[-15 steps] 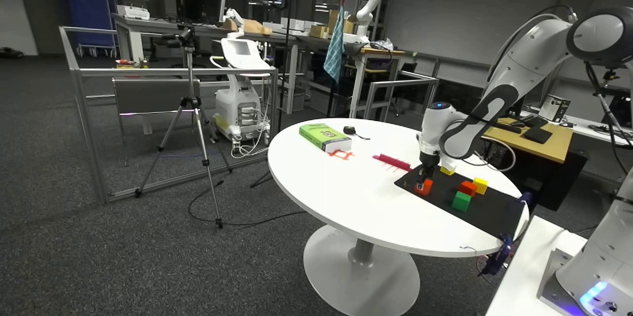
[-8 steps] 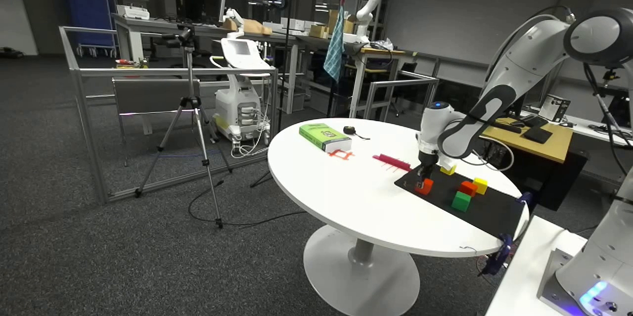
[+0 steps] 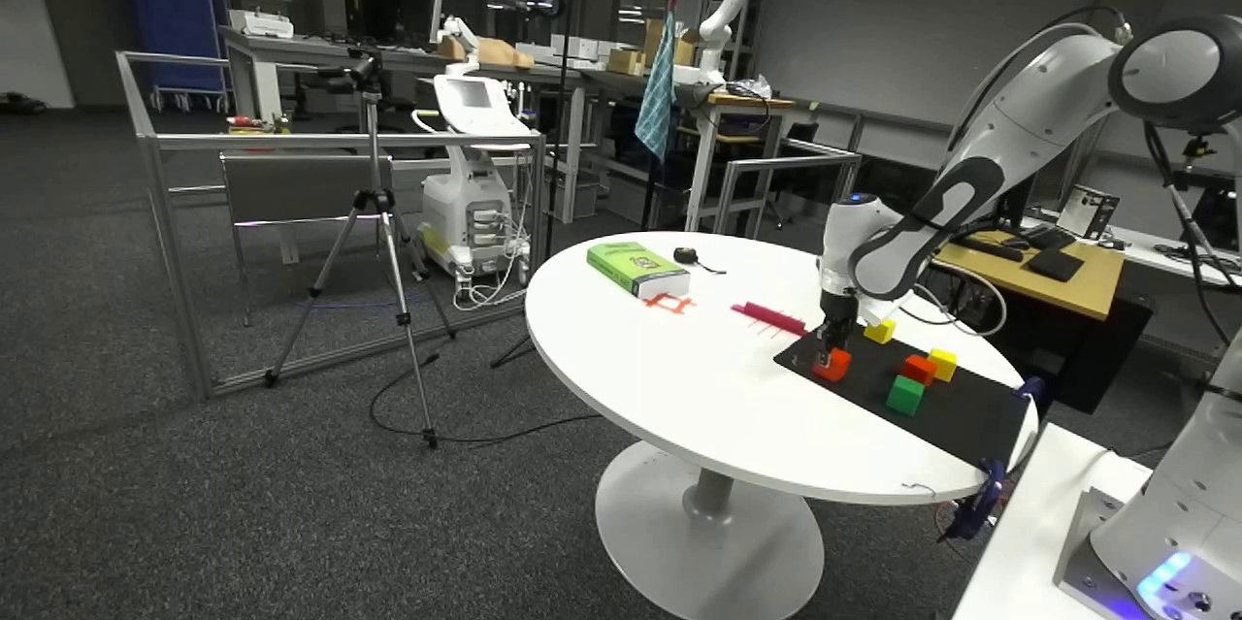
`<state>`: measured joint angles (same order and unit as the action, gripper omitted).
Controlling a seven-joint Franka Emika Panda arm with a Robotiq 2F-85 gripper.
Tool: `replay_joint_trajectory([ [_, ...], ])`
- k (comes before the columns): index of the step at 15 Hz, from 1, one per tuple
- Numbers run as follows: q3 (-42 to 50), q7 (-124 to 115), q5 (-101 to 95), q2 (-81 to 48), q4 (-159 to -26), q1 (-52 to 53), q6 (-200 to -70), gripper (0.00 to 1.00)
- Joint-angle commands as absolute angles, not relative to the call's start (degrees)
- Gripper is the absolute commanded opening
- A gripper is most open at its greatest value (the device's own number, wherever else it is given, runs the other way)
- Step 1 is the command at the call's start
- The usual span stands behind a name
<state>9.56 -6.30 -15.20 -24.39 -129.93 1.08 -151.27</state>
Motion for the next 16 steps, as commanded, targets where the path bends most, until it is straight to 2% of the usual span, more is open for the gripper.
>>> replay_joint_trajectory([
  [1,8.07,-0.83,-11.84,-19.65,-129.59,-2.08,-146.26,0.33],
  [7,8.99,7.28,-13.17,-19.87,-125.46,-5.97,-145.14,0.33],
  [16,10.69,6.52,-13.4,-23.48,-122.02,-8.54,-144.6,0.33],
])
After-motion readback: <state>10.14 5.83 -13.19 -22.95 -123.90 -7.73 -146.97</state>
